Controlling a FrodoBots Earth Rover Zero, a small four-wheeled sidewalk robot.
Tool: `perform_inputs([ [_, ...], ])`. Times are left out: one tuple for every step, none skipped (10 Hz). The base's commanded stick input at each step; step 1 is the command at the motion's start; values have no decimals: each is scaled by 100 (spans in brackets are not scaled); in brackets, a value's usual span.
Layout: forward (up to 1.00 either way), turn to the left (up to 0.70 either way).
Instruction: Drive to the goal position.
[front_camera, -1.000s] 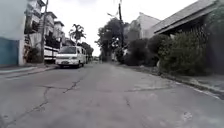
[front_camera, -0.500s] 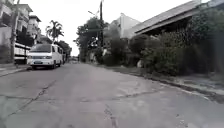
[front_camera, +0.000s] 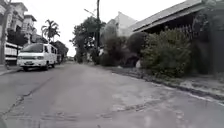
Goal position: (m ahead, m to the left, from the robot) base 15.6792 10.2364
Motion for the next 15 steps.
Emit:
perform_inputs([
  [100, 2],
  [100, 4],
  [100, 2],
  [100, 0],
  [100, 6],
  [100, 11],
  [100, 10],
  [100, 7],
  [100, 6],
  [100, 0],
  [100, 0],
  [100, 0],
  [100, 0],
  [100, 1],
  [100, 12],
])
